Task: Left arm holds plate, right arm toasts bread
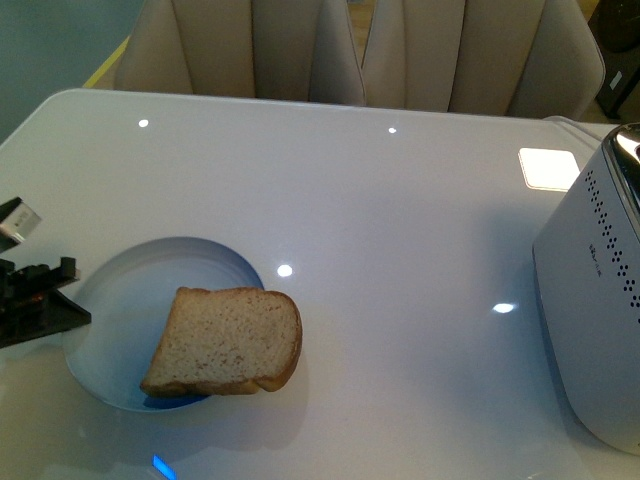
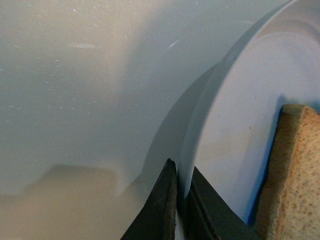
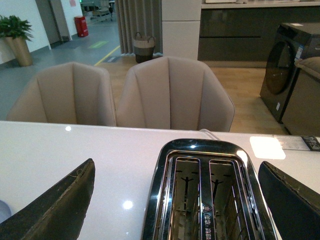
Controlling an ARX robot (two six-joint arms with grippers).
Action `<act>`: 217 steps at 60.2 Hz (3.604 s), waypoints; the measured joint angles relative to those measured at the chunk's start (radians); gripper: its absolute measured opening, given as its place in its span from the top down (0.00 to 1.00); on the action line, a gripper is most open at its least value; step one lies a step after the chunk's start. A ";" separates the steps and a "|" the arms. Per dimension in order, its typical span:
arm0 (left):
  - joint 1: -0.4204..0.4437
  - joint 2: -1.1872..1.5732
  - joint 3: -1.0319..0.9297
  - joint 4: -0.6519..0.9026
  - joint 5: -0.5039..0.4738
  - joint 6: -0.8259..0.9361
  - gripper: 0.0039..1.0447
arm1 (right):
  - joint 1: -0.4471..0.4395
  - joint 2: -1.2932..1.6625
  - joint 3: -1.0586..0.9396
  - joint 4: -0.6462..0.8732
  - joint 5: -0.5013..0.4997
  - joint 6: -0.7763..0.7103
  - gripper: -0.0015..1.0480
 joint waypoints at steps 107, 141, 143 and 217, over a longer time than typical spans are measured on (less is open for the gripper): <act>-0.544 -0.626 0.013 -0.243 -0.061 -0.436 0.97 | 0.000 0.000 0.000 0.000 0.000 0.000 0.09; -0.544 -0.626 0.013 -0.244 -0.061 -0.437 0.97 | 0.107 0.133 0.066 -0.241 0.279 0.097 0.09; -0.544 -0.626 0.013 -0.244 -0.061 -0.437 0.97 | 0.119 0.138 0.066 -0.245 0.296 0.104 0.09; -0.544 -0.628 0.013 -0.244 -0.063 -0.439 0.97 | 0.452 0.836 0.252 0.129 -0.038 0.883 0.09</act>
